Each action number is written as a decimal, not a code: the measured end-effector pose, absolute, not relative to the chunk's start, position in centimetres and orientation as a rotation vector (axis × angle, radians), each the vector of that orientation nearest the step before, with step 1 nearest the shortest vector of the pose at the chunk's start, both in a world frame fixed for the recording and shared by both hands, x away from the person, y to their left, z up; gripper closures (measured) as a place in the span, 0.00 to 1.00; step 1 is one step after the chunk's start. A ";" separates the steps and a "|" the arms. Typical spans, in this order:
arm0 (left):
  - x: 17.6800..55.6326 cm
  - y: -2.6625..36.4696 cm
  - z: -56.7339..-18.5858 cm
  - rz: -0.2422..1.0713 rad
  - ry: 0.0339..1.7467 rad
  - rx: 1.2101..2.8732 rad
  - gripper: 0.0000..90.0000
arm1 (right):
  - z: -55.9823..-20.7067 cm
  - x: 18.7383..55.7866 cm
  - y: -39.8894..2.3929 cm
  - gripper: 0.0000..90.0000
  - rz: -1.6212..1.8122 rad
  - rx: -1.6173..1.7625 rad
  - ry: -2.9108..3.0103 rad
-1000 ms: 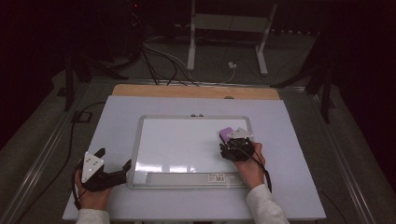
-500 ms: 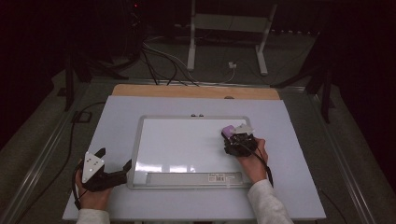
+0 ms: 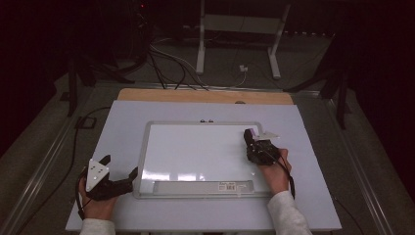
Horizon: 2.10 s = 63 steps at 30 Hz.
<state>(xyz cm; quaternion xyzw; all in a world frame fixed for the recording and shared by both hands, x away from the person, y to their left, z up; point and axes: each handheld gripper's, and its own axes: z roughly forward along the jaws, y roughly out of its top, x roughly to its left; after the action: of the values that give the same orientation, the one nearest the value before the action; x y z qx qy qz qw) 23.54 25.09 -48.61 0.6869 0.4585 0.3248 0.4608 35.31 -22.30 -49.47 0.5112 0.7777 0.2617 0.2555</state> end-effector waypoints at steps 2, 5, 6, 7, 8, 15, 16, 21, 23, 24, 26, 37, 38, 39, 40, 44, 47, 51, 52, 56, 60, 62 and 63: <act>23.6 24.9 -48.6 0.799 1.125 1.692 0.01 | -49.5 35.3 -22.5 0.67 0.713 1.397 2.102; 23.6 24.9 -48.5 0.799 1.122 1.692 0.01 | -49.6 35.6 -22.6 0.68 0.718 1.414 2.080; 23.6 24.9 -48.6 0.800 1.124 1.691 0.01 | -49.6 35.7 -22.6 0.68 0.725 1.422 2.067; 23.6 25.0 -48.6 0.799 1.125 1.689 0.01 | -49.7 35.9 -22.7 0.68 0.730 1.432 2.055; 23.6 25.0 -48.6 0.799 1.126 1.689 0.01 | -49.7 36.1 -22.7 0.68 0.732 1.442 2.040; 23.5 25.1 -48.5 0.800 1.128 1.684 0.01 | -50.0 37.6 -22.8 0.69 0.727 1.511 1.951; 23.5 25.1 -48.5 0.799 1.128 1.683 0.01 | -50.0 37.9 -22.8 0.69 0.724 1.521 1.943; 23.5 25.2 -48.5 0.802 1.131 1.679 0.01 | -49.9 38.9 -22.9 0.69 0.712 1.563 1.912; 23.4 25.3 -48.5 0.802 1.132 1.677 0.01 | -49.9 39.0 -22.8 0.69 0.707 1.567 1.903; 23.4 25.3 -48.5 0.802 1.134 1.678 0.01 | -50.0 39.0 -22.8 0.69 0.707 1.570 1.898; 23.4 25.3 -48.5 0.802 1.130 1.678 0.01 | -50.0 39.0 -22.8 0.68 0.710 1.573 1.894; 23.4 25.2 -48.4 0.802 1.128 1.674 0.01 | -47.6 37.1 -24.1 0.22 0.988 1.510 1.895; 23.4 25.2 -48.5 0.801 1.130 1.673 0.01 | -47.2 36.7 -24.3 0.20 1.025 1.490 1.905; 23.4 25.3 -48.5 0.801 1.131 1.673 0.01 | -46.8 36.3 -24.5 0.18 1.068 1.470 1.919; 23.4 25.3 -48.4 0.800 1.131 1.673 0.01 | -46.5 35.8 -24.8 0.17 1.106 1.449 1.929; 23.3 25.3 -48.3 0.793 1.131 1.660 0.01 | -45.9 33.6 -26.1 0.14 1.194 1.384 1.943; 23.3 25.4 -48.0 0.790 1.131 1.644 0.01 | -45.8 31.8 -27.4 0.13 1.256 1.360 1.920; 23.4 25.6 -47.7 0.789 1.141 1.618 0.01 | -46.4 29.4 -29.0 0.12 1.302 1.342 1.881; 23.4 25.6 -47.6 0.793 1.145 1.612 0.01 | -46.6 28.8 -29.4 0.12 1.303 1.341 1.869; 23.5 25.7 -47.2 0.805 1.161 1.580 0.01 | -46.8 27.1 -30.5 0.08 1.331 1.352 1.831; 23.4 25.8 -46.8 0.824 1.166 1.558 0.01 | -46.6 25.8 -31.3 0.04 1.353 1.340 1.804; 23.4 25.9 -46.7 0.833 1.174 1.554 0.01 | -46.7 25.1 -31.7 0.02 1.372 1.338 1.792; 23.4 26.0 -46.6 0.839 1.176 1.549 0.01 | -46.8 24.9 -31.8 0.02 1.381 1.332 1.785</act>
<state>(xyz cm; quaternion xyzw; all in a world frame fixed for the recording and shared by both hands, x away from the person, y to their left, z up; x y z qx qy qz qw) 23.41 25.95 -46.63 0.6376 0.4842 0.3452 0.4898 24.86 -31.81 -46.81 0.4910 0.6583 0.5091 0.2576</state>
